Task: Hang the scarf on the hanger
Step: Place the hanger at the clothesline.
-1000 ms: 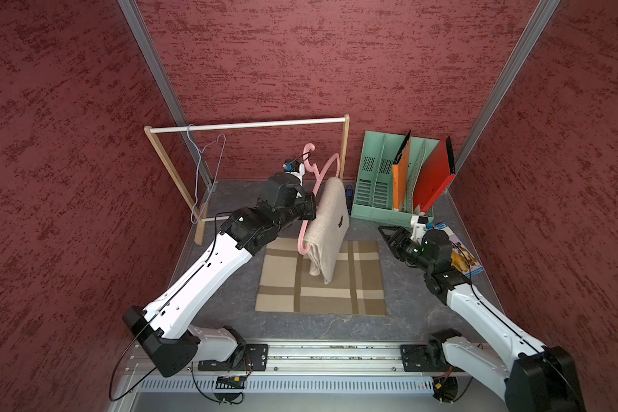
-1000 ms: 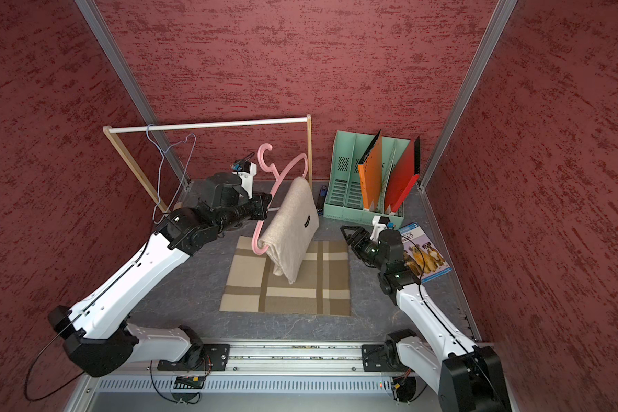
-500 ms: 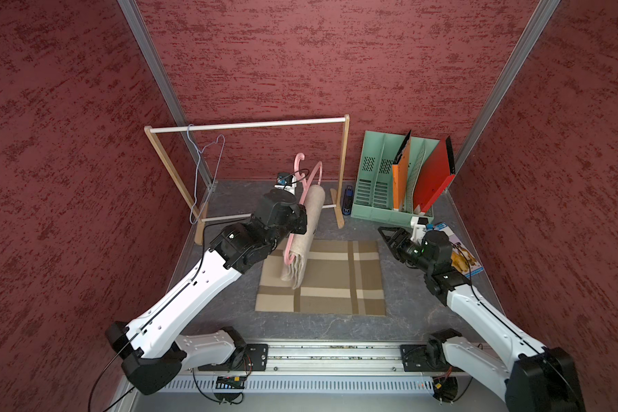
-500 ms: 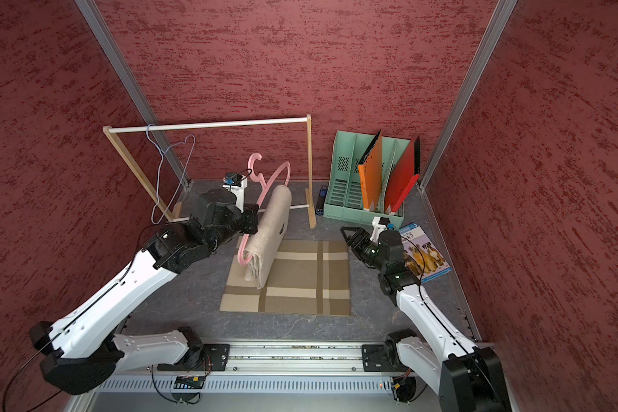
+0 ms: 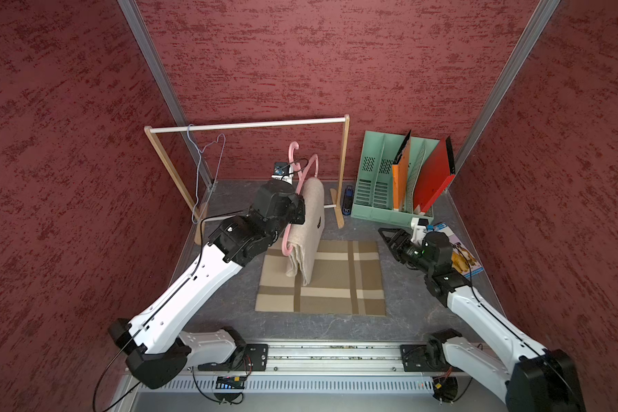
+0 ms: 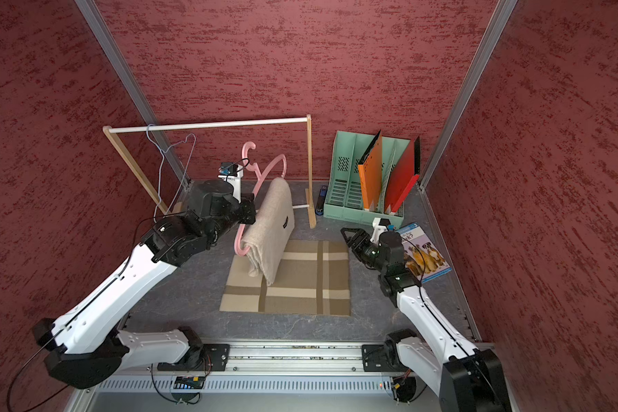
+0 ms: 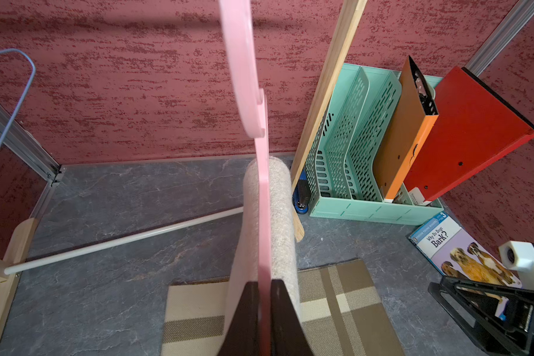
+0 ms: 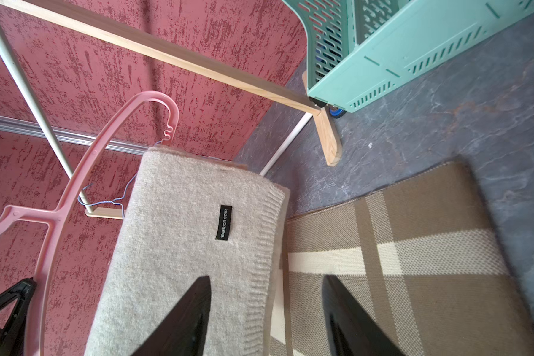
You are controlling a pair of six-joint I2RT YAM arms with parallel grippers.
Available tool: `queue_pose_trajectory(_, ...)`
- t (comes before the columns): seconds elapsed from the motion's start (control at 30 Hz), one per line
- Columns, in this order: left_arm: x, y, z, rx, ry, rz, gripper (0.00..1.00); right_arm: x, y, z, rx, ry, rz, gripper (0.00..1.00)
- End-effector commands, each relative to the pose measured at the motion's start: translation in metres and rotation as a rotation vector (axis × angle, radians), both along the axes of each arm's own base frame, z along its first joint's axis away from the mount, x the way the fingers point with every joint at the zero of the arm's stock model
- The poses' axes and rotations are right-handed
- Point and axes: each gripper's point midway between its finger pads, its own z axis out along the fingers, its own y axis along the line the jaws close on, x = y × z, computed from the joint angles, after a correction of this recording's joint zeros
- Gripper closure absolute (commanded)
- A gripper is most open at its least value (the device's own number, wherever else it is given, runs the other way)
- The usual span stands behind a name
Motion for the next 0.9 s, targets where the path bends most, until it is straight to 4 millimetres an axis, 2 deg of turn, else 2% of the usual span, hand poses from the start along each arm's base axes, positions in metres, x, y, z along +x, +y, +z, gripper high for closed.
queue_pose_trajectory(0.0,0.013,0.003,0.042,-0.044,-0.110,0.024,1.00,0.001,-0.004,0.002,-0.005,-0.018,-0.009,0.37)
queue_pose_trajectory(0.3,0.050,0.007,0.059,-0.028,-0.141,0.049,1.00,0.001,-0.003,0.005,-0.014,-0.034,-0.002,0.36)
queue_pose_trajectory(0.63,0.104,0.019,0.065,-0.009,-0.122,0.076,1.00,-0.001,-0.010,0.011,-0.039,-0.049,-0.012,0.34)
queue_pose_trajectory(0.77,0.125,0.017,0.064,-0.007,-0.112,0.072,1.00,0.000,-0.014,0.014,-0.052,-0.054,-0.022,0.34)
queue_pose_trajectory(0.87,0.141,0.012,0.054,0.016,-0.087,0.070,1.00,0.001,-0.016,0.015,-0.064,-0.057,-0.024,0.33)
